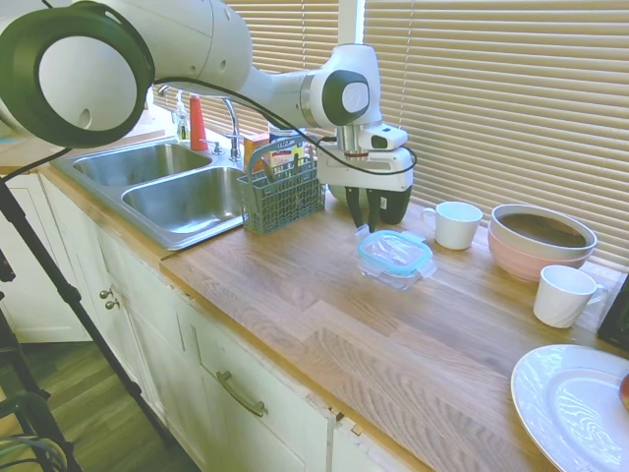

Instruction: Cover the lid of the food container

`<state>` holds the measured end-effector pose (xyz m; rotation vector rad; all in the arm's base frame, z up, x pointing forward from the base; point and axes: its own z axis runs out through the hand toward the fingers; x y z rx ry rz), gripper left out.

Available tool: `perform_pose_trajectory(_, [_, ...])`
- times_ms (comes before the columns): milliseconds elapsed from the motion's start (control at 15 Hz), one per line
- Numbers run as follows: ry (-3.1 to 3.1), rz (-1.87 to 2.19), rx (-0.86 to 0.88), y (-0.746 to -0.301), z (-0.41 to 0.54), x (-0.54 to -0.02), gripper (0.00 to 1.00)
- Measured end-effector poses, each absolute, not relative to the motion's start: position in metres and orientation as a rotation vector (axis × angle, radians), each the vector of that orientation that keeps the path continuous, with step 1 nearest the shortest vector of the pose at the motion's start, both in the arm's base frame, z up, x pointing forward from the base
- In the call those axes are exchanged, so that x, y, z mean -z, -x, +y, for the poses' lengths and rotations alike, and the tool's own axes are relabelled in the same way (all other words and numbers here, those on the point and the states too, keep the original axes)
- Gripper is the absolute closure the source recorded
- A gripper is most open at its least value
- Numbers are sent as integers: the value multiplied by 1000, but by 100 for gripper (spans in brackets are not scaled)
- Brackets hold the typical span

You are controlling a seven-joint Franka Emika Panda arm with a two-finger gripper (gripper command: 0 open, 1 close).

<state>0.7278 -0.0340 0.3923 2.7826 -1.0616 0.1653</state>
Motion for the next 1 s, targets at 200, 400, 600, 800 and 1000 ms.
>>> perform_pose_trajectory(200, [-2789, -1065, -183, -724, -35, -395, 0])
perform_pose_trajectory(400, [-2803, -1073, -228, -714, -38, -407, 0])
perform_pose_trajectory(600, [-2825, -1091, -266, -688, -41, -427, 0])
perform_pose_trajectory(800, [-2851, -1145, -270, -648, -45, -452, 0])
perform_pose_trajectory(1000, [-2870, -1208, -284, -602, -54, -471, 0])
